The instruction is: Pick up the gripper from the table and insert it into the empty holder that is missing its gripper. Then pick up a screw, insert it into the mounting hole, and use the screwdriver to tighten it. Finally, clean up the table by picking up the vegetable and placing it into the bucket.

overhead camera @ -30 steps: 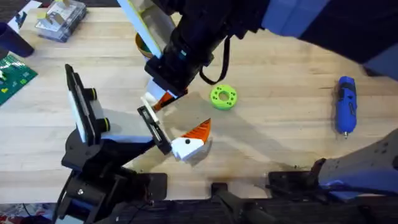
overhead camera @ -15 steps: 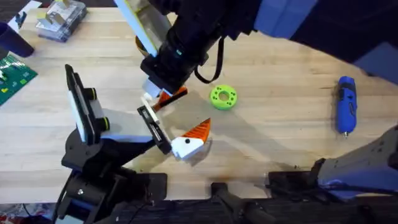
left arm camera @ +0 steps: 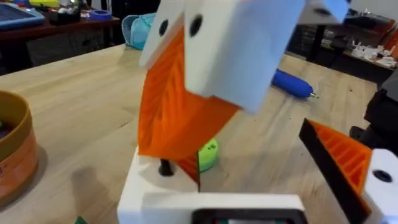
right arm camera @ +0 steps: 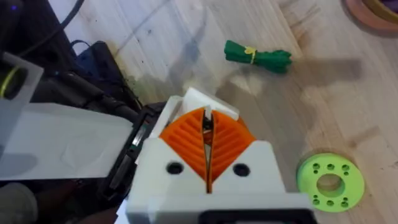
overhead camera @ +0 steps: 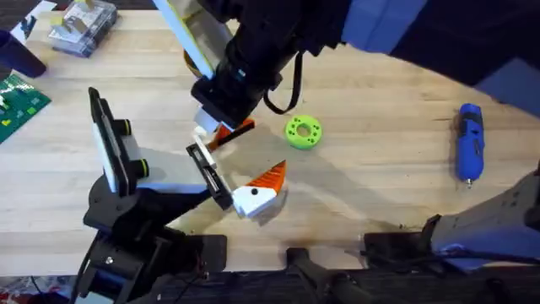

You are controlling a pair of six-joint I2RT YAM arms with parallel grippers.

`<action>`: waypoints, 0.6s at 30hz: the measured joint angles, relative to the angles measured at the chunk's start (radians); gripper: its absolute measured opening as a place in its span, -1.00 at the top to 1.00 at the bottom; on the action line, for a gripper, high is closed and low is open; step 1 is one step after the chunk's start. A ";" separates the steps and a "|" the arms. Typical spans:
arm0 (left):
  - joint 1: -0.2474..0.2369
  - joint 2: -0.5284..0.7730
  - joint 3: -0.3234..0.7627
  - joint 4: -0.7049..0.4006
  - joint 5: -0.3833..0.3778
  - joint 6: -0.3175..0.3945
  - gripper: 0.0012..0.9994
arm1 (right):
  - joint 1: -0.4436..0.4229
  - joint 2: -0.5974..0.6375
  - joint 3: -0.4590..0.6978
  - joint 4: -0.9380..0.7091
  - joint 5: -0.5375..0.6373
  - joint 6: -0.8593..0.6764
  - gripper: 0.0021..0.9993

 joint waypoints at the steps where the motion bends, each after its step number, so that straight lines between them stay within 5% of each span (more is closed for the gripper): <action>1: 0.000 0.000 0.000 0.000 0.000 0.000 -0.98 | 0.001 0.001 0.000 -0.003 0.002 0.000 0.98; 13: 0.000 0.000 0.000 0.000 0.000 0.000 -0.98 | 0.007 0.003 0.000 -0.020 0.006 0.001 0.93; 18: 0.000 0.000 0.000 0.000 -0.001 -0.002 -0.98 | 0.009 0.003 0.000 -0.024 0.014 0.004 -0.47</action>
